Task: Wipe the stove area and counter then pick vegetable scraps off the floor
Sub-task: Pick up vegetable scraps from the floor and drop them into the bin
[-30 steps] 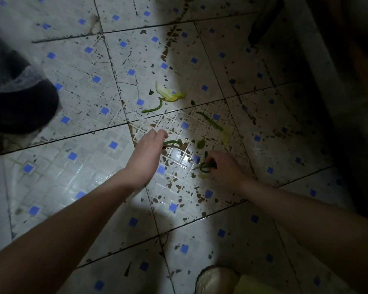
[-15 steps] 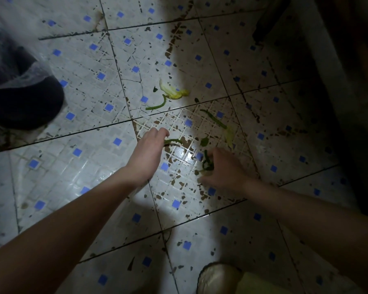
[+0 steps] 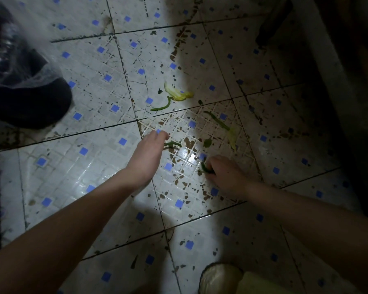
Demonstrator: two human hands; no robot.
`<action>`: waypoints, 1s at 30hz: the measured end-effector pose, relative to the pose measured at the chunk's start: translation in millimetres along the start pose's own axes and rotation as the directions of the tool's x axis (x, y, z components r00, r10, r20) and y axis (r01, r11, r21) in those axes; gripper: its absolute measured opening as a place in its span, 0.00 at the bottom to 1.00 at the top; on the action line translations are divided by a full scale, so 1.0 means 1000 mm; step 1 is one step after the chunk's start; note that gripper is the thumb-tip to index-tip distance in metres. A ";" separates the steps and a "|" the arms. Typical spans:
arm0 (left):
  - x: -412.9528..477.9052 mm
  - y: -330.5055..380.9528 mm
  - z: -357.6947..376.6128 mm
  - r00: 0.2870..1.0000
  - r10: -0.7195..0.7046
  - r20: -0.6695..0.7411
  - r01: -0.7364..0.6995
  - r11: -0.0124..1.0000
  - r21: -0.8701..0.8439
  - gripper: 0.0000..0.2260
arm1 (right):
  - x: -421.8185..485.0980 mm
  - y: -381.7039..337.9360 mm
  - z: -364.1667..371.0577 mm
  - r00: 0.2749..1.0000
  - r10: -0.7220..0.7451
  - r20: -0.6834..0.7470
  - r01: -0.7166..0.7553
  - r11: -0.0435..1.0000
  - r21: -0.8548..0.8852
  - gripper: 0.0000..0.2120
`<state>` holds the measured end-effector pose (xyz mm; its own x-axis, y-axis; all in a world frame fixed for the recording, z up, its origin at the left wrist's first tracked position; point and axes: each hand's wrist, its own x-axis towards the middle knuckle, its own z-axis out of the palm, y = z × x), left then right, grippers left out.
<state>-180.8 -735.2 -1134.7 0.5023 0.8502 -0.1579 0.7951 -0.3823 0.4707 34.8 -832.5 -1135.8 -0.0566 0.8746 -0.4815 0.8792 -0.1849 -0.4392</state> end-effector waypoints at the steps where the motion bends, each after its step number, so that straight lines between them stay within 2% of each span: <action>1: -0.001 -0.001 -0.001 1.000 -0.002 -0.001 0.002 1.000 0.003 0.21 | 0.000 0.000 0.000 1.000 -0.004 0.003 0.004 1.000 -0.016 0.07; 7: -0.006 -0.003 -0.011 1.000 -0.005 0.012 0.005 0.999 0.035 0.22 | 0.003 0.001 -0.005 0.999 0.011 0.036 -0.004 0.983 -0.182 0.05; 13: -0.015 -0.009 -0.018 1.000 -0.007 0.025 0.003 0.993 0.120 0.20 | 0.000 -0.009 -0.004 0.996 0.017 0.086 0.010 0.952 -0.306 0.11; 17: -0.020 -0.010 -0.022 0.999 0.007 0.048 -0.015 0.987 0.157 0.14 | -0.001 -0.011 -0.006 0.995 0.006 0.104 0.027 0.949 -0.314 0.12; 22: -0.018 -0.004 -0.026 0.999 0.014 0.032 -0.017 0.996 0.093 0.12 | -0.001 -0.011 -0.013 0.993 0.017 0.116 0.013 0.969 -0.248 0.11; 28: 0.005 0.018 -0.017 0.996 0.062 0.070 -0.065 0.997 0.043 0.13 | 0.007 0.000 -0.039 0.989 0.124 0.075 -0.110 0.981 -0.161 0.04; 30: 0.016 0.031 -0.009 0.991 0.086 0.099 -0.090 0.995 0.040 0.13 | 0.006 0.013 -0.046 0.983 0.165 0.080 -0.151 0.976 -0.158 0.05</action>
<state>-150.9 -730.8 -1114.8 0.6000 0.7740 -0.2024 0.7594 -0.4715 0.4484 67.1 -809.5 -1109.3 0.0517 0.7935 -0.6064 0.9411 -0.2418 -0.2362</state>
